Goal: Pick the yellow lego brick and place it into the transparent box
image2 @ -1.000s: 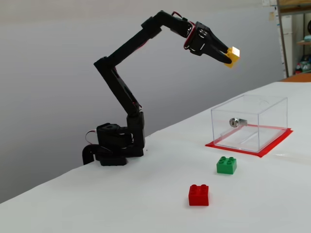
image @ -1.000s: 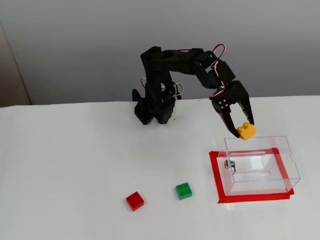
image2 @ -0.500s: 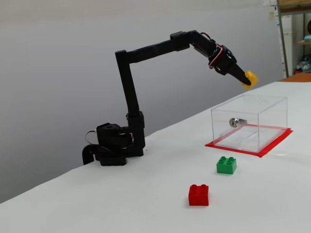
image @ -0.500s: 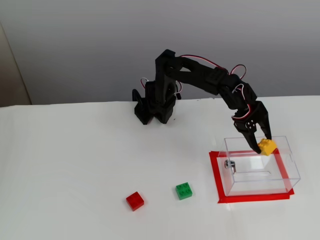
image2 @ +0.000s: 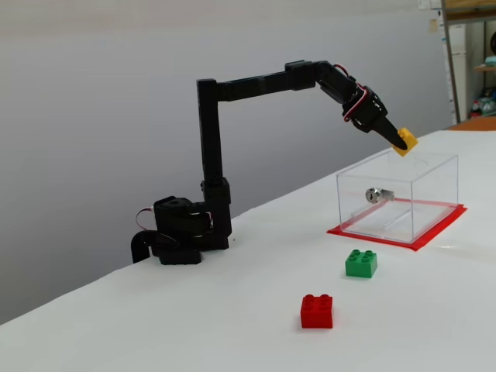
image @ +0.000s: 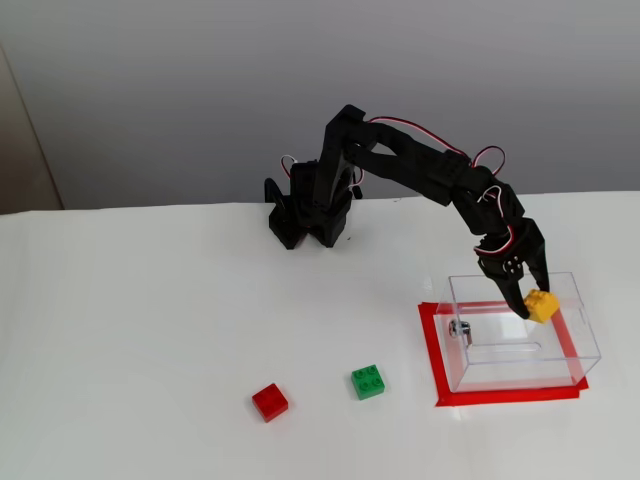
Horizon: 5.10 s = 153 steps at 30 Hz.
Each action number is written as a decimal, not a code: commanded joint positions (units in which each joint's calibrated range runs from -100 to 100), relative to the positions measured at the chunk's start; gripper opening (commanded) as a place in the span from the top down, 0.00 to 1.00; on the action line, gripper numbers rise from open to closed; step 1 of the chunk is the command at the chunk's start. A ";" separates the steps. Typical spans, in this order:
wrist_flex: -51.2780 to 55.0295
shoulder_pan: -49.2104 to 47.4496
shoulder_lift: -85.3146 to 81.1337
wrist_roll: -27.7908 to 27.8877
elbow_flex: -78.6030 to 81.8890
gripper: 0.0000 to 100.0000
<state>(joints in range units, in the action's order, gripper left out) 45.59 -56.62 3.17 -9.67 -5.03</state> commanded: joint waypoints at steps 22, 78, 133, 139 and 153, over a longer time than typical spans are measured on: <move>0.02 -0.05 -1.52 -0.19 -2.84 0.70; 19.25 58.58 -63.97 12.07 40.29 0.98; 12.12 63.98 -102.83 11.97 101.96 0.98; 11.68 63.98 -102.83 12.07 102.05 0.98; 11.51 64.05 -102.83 12.02 102.05 0.98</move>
<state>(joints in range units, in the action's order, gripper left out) 57.93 6.94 -98.90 2.49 96.47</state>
